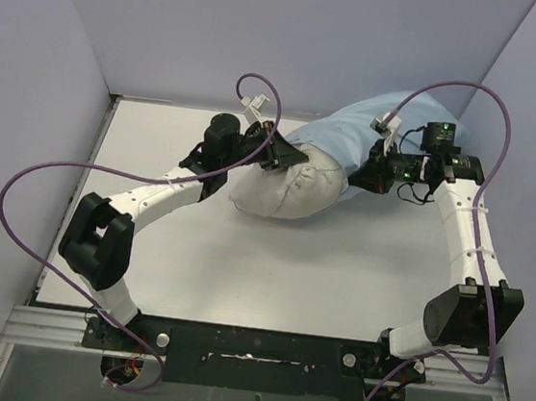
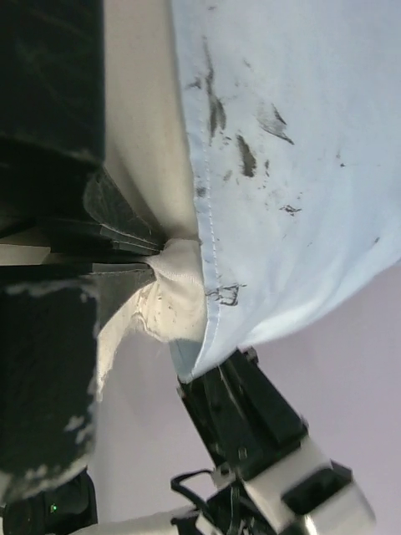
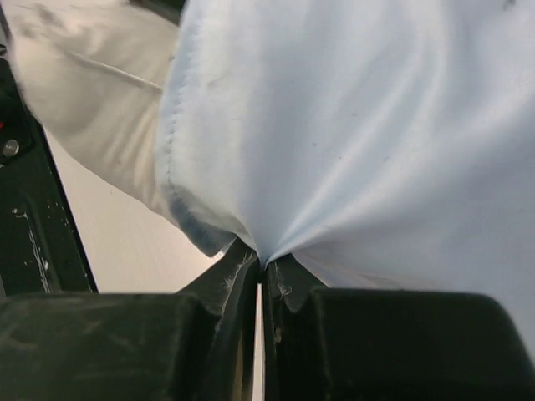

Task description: Put the pillow into the pillowcase

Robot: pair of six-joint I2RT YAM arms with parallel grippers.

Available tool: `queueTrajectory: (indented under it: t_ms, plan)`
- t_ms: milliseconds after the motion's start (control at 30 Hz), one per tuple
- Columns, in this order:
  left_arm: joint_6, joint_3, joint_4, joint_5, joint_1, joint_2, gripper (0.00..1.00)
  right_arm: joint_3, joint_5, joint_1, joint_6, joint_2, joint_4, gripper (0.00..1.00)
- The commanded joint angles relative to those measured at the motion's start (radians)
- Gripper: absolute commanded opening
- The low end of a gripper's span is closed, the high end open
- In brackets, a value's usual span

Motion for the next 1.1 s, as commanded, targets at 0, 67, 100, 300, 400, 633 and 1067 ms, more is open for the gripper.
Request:
queueTrajectory:
  t_ms: [0,67,100,300,400,633,1067]
  plan:
    - [0.025,-0.048,0.072,0.033,0.023,-0.042,0.0,0.249,-0.367,0.108,-0.108,0.046,-0.093,0.0]
    - [0.02,-0.09,0.089,0.049,0.031,-0.022,0.0,0.351,-0.42,0.163,-0.111,0.104,-0.12,0.0]
    - [0.008,-0.109,0.106,0.058,0.033,-0.015,0.0,0.396,-0.445,0.186,-0.101,0.126,-0.116,0.0]
    - [-0.049,-0.226,0.199,0.042,0.033,-0.016,0.0,0.481,-0.444,0.327,0.01,0.215,-0.023,0.0]
    - [-0.047,-0.313,0.218,-0.052,0.035,-0.054,0.0,0.401,-0.32,0.399,0.059,0.229,0.046,0.0]
    - [-0.055,-0.524,0.212,-0.242,0.086,-0.101,0.0,0.251,-0.149,0.41,-0.011,0.225,0.006,0.18]
    - [0.104,-0.669,-0.025,-0.195,0.25,-0.319,0.63,0.145,-0.233,0.191,-0.346,0.083,-0.237,0.98]
